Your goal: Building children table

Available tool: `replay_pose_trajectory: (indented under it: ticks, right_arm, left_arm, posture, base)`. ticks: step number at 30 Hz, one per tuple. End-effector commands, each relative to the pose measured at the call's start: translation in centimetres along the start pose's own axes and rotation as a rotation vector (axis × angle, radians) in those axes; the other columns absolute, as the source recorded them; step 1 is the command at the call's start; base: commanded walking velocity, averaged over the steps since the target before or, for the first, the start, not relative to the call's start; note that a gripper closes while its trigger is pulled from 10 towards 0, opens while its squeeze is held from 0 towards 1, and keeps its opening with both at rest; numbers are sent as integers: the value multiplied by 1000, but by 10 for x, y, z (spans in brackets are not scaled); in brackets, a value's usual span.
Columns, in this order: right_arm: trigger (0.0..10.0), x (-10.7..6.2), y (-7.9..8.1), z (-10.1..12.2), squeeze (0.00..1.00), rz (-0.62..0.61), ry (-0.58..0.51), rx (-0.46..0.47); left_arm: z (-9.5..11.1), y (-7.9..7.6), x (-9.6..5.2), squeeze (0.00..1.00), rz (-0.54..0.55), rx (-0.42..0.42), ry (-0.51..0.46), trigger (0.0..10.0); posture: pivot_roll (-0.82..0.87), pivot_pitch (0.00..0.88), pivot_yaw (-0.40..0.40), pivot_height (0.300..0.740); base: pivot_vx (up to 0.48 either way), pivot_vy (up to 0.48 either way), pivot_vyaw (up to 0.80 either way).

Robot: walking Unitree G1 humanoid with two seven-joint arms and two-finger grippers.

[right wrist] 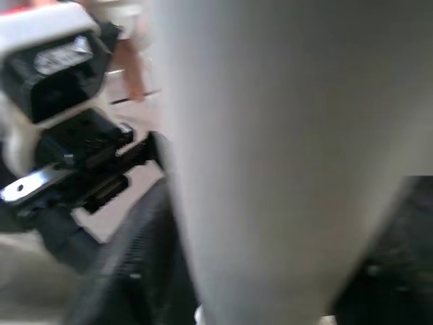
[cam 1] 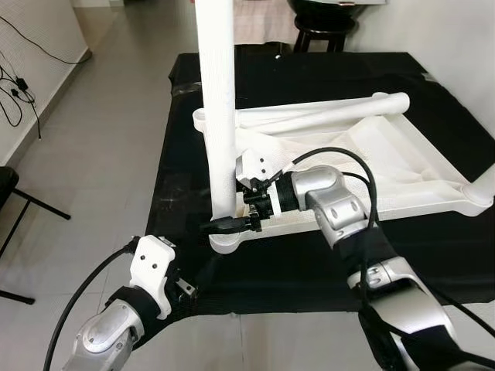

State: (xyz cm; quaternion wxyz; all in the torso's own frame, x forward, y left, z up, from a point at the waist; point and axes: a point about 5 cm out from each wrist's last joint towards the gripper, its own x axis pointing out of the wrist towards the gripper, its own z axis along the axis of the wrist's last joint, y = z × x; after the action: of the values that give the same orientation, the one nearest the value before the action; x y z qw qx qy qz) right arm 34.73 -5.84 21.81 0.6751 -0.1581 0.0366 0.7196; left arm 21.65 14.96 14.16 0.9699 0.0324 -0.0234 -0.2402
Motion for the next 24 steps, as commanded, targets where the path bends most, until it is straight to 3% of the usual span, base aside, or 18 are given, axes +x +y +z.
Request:
replay_pose_trajectory:
  ticks: [1,8,13,14,15,16,17,18,19,20,24]
  right_arm:
    - [0,1,0,3,0,76,-12,-11]
    - [0,-10,-5,-1,0,61,-24,-13]
    - [0,-18,-4,-15,0,-101,-44,14]
    - [0,-16,-3,-26,0,-214,-34,67]
    - [0,-16,-3,-26,0,-214,-34,67]
    - [0,-10,-1,-36,0,-387,-36,118]
    - [0,-10,-1,-36,0,-387,-36,118]
    - [0,-4,2,-53,0,-784,-58,303]
    - [0,-4,2,-53,0,-784,-58,303]
    - [0,15,43,-67,0,-961,32,357]
    - [0,25,52,-62,0,-908,35,325]
  left_arm:
    - [0,-5,-1,0,-10,-1,8,10000]
    - [1,-6,-1,0,-11,-6,6,10000]
    - [0,-5,-1,0,-11,-5,8,10000]
    - [-1,-5,-1,0,-10,-5,8,10000]
    - [-1,-5,-1,0,-10,-5,8,10000]
    - [-1,-3,-2,0,-7,-4,8,10000]
    - [-1,-3,-2,0,-7,-4,8,10000]
    - [-1,-1,-2,0,-3,-2,8,10000]
    - [-1,-1,-2,0,-3,-2,8,10000]
    - [-2,2,0,0,-1,5,9,10000]
    - [-3,3,1,0,0,8,10,10000]
  posture:
    - [-10,149,-91,740]
    - [-20,148,-93,740]
    - [-34,142,-95,740]
    - [-37,135,-106,740]
    - [-37,135,-106,740]
    - [-40,133,-105,740]
    - [-40,133,-105,740]
    - [-55,133,-98,740]
    - [-55,133,-98,740]
    - [-55,119,-89,740]
    - [-66,103,-84,740]
  base:
    - [0,0,0]
    - [0,0,0]
    - [0,0,0]
    - [0,0,0]
    - [0,0,0]
    - [0,0,0]
    - [0,0,0]
    - [0,0,0]
    - [0,0,0]
    - [0,0,0]
    - [0,0,0]
